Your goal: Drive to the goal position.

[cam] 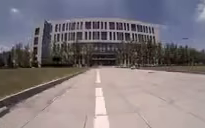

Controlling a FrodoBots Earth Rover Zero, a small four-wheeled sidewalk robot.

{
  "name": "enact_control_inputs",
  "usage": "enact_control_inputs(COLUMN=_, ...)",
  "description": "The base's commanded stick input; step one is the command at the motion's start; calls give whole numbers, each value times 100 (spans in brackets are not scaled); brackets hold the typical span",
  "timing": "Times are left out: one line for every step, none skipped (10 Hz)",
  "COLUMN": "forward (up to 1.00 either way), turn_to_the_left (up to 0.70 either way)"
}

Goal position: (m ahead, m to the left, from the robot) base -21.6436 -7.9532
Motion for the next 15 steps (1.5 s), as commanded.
enact_control_inputs(forward=0, turn_to_the_left=-50)
enact_control_inputs(forward=0, turn_to_the_left=-50)
enact_control_inputs(forward=0, turn_to_the_left=-50)
enact_control_inputs(forward=0, turn_to_the_left=-50)
enact_control_inputs(forward=0, turn_to_the_left=-50)
enact_control_inputs(forward=0, turn_to_the_left=-50)
enact_control_inputs(forward=0, turn_to_the_left=-50)
enact_control_inputs(forward=0, turn_to_the_left=-50)
enact_control_inputs(forward=0, turn_to_the_left=-50)
enact_control_inputs(forward=0, turn_to_the_left=-50)
enact_control_inputs(forward=0, turn_to_the_left=-50)
enact_control_inputs(forward=0, turn_to_the_left=-50)
enact_control_inputs(forward=0, turn_to_the_left=-50)
enact_control_inputs(forward=0, turn_to_the_left=-50)
enact_control_inputs(forward=0, turn_to_the_left=-50)
